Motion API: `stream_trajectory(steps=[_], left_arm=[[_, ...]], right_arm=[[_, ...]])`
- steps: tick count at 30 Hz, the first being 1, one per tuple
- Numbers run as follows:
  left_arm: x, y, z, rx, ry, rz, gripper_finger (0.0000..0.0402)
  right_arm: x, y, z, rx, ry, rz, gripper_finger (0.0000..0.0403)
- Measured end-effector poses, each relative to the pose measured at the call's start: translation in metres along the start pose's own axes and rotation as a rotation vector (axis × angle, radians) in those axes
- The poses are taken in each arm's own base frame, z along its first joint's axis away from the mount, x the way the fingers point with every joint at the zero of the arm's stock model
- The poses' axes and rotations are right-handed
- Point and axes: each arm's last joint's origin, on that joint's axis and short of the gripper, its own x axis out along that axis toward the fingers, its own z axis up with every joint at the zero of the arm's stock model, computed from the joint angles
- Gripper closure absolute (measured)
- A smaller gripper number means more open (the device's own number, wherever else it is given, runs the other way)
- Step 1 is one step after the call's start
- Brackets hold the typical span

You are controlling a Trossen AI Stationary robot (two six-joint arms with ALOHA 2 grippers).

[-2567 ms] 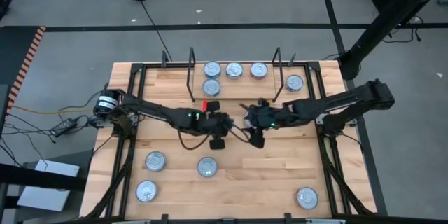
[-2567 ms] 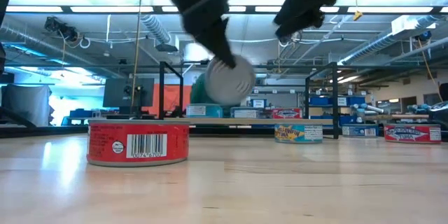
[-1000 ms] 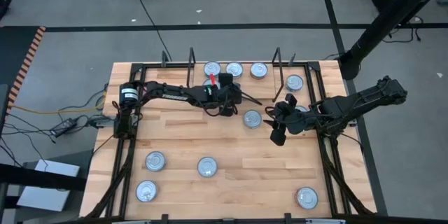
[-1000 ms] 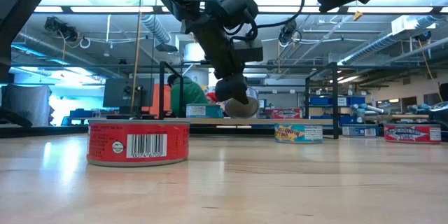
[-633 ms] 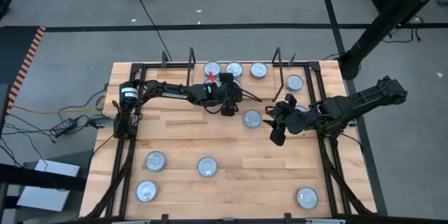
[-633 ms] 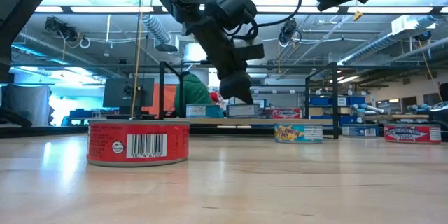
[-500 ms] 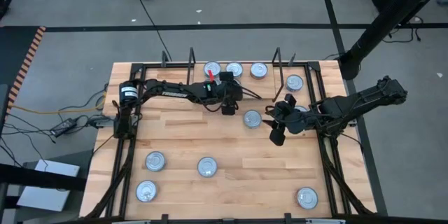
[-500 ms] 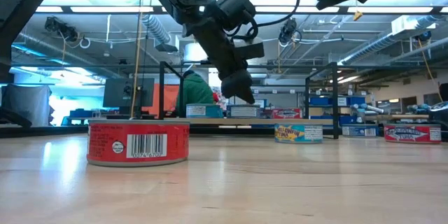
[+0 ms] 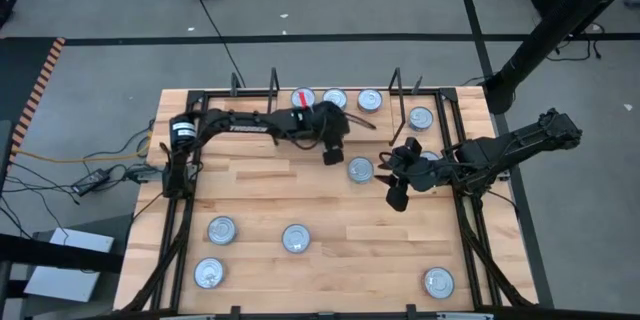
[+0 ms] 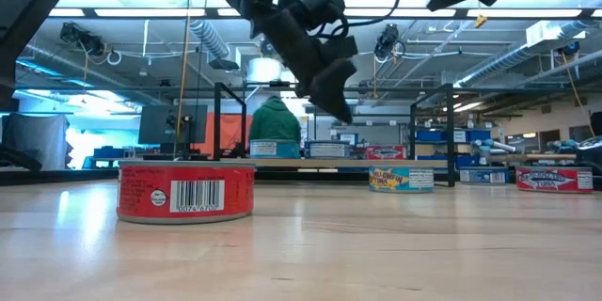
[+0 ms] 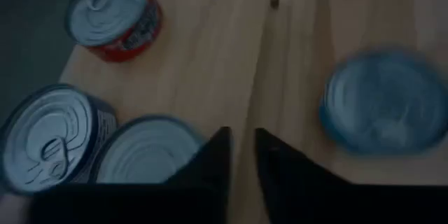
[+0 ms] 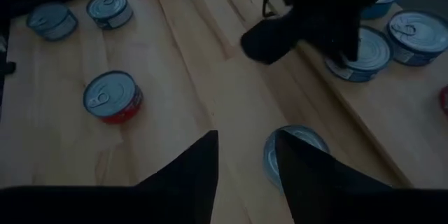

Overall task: Stack canned seafood by type on shelf
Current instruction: Put the blue tuna can on the shelf

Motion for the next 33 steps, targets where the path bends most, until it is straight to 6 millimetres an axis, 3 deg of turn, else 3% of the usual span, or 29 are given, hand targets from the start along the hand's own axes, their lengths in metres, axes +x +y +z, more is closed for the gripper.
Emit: stream_trajectory(steps=[3, 11, 18, 33], left_arm=[[0.001, 0.012, 0.001, -0.1, -0.03, -0.021, 0.0392], [0.006, 0.023, -0.01, -0.19, 0.009, 0.023, 0.0399], [0.014, 0.019, -0.024, -0.21, 0.0, 0.03, 0.04], [0.019, 0.019, -0.02, -0.178, -0.063, 0.002, 0.0401]], right_arm=[[0.0, 0.0, 0.0, 0.016, -0.001, -0.001, 0.027], [0.0, 0.0, 0.0, 0.017, 0.012, 0.017, 0.0312], [0.0, 0.001, -0.001, 0.006, 0.025, 0.036, 0.0343], [0.0, 0.002, -0.001, 0.04, 0.037, 0.053, 0.0371]])
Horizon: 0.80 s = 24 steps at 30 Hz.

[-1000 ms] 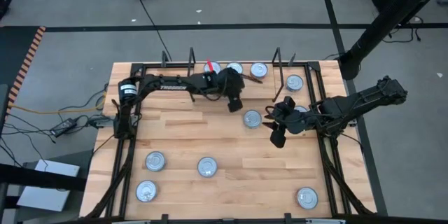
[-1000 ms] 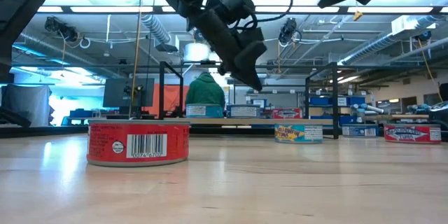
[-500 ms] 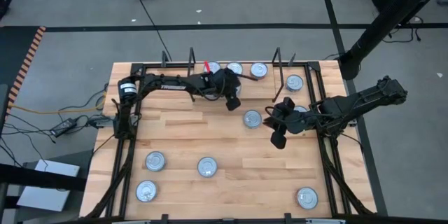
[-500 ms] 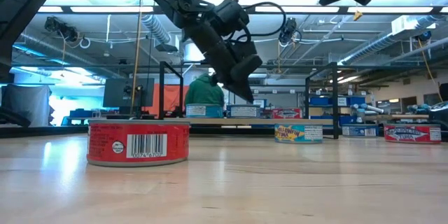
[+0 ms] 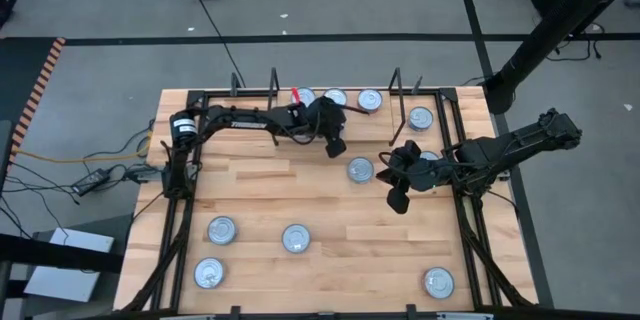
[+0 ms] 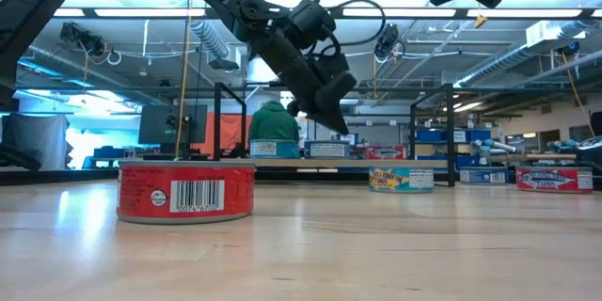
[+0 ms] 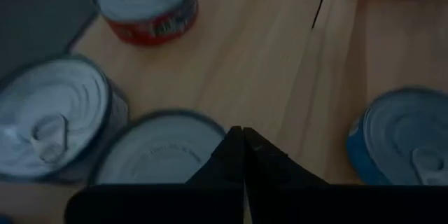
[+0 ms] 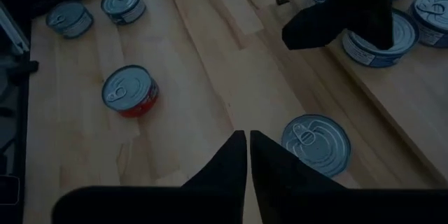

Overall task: Stack canned seafood by type on shelf
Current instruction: Put the blue tuna can on the shelf

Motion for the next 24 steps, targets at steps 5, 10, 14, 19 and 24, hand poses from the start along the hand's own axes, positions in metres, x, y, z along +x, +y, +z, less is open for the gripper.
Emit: stream_trajectory(steps=[5, 10, 14, 19, 24], left_arm=[[0.007, -0.001, -0.004, -0.005, 0.006, -0.015, 0.0401], [0.007, -0.001, 0.0, -0.011, -0.037, -0.016, 0.0401], [0.006, -0.001, 0.0, -0.01, -0.029, -0.025, 0.0401], [0.002, 0.0, 0.007, 0.012, -0.006, 0.077, 0.0401], [0.001, 0.008, 0.002, 0.012, 0.078, 0.163, 0.0401]], right_arm=[[0.0, 0.0, 0.0, 0.021, 0.0, 0.0, 0.0373], [0.0, 0.0, 0.001, 0.025, -0.006, 0.003, 0.0373], [0.0, 0.0, 0.001, 0.026, -0.007, 0.004, 0.0373], [0.0, 0.0, 0.001, 0.026, -0.01, 0.008, 0.0373], [0.0, 0.0, 0.001, 0.025, -0.009, 0.008, 0.0373]])
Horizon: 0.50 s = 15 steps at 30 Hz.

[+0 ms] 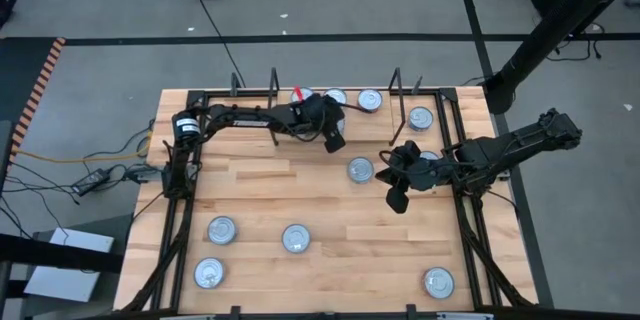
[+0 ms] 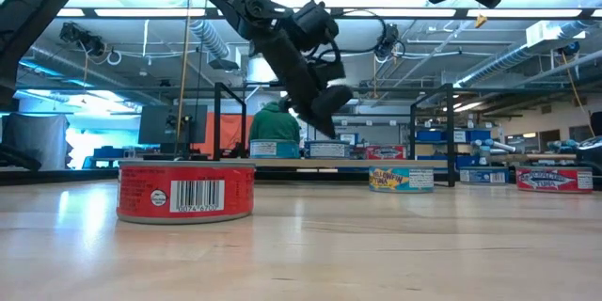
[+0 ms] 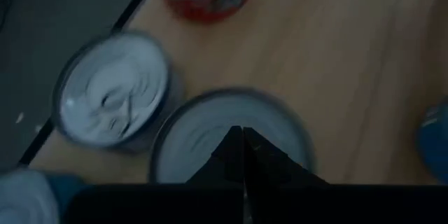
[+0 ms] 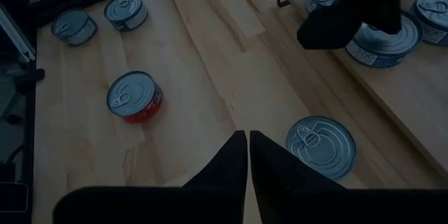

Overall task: Stack canned seafood by type on shelf
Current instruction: Put the blue tuna can on the shelf

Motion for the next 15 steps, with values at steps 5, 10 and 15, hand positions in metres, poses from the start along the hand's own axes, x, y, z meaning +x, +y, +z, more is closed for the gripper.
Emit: stream_trajectory(steps=[5, 10, 15], left_arm=[[0.007, -0.001, -0.005, 0.011, 0.029, -0.009, 0.0401], [0.012, -0.007, -0.005, 0.012, 0.012, -0.031, 0.0401], [0.013, -0.006, -0.005, 0.009, 0.0, -0.031, 0.0401]], right_arm=[[0.001, -0.001, 0.001, 0.004, -0.002, -0.006, 0.0373], [0.001, -0.002, 0.002, 0.009, -0.003, -0.01, 0.0373], [0.001, -0.002, 0.002, 0.011, -0.007, -0.009, 0.0373]])
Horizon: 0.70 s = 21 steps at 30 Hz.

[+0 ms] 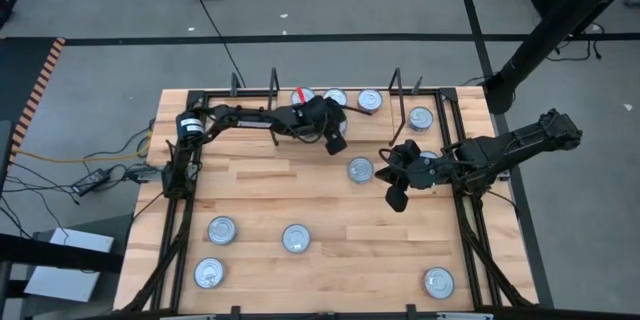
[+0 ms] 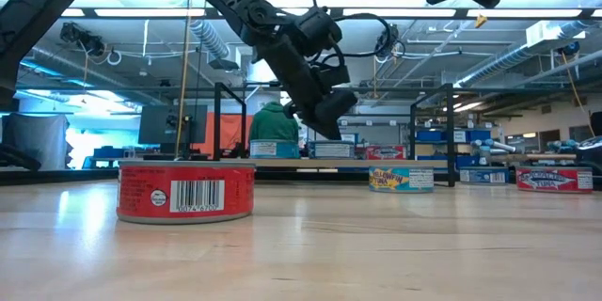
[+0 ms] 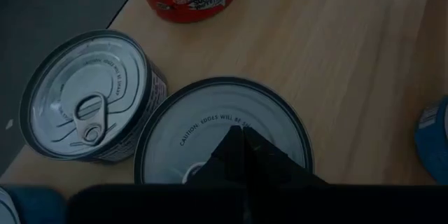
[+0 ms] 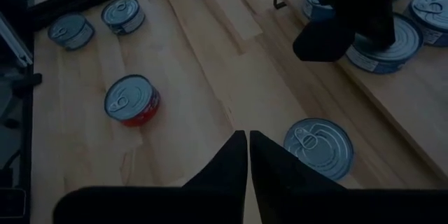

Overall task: Stack canned seafood by type on shelf
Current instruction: Put the blue tuna can on the shelf, then put the red tuna can on the shelf

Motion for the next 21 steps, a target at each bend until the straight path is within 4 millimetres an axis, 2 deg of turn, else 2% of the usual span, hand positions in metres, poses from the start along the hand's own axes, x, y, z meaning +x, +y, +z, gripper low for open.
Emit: stream_trajectory(steps=[5, 9, 11, 15, 18, 21], left_arm=[[0.0, 0.003, 0.0, 0.0, 0.005, -0.003, 0.0401], [-0.01, 0.002, 0.005, 0.008, 0.012, -0.01, 0.0401], [-0.021, 0.002, 0.016, 0.023, -0.015, -0.018, 0.0401], [-0.054, -0.003, 0.04, 0.0, -0.102, -0.111, 0.0401], [-0.069, -0.016, 0.044, -0.036, -0.144, -0.171, 0.0401], [-0.078, -0.035, 0.044, -0.053, -0.186, -0.212, 0.0401]], right_arm=[[0.0, 0.0, 0.0, -0.005, -0.002, 0.002, 0.0373], [-0.001, 0.001, 0.002, -0.012, -0.006, 0.005, 0.0372], [-0.004, 0.002, 0.005, -0.024, -0.017, 0.013, 0.037], [-0.012, 0.005, 0.012, -0.059, -0.001, 0.072, 0.0367], [-0.014, 0.008, 0.009, -0.063, 0.069, 0.147, 0.0373], [-0.016, 0.013, -0.003, -0.056, 0.165, 0.203, 0.039]])
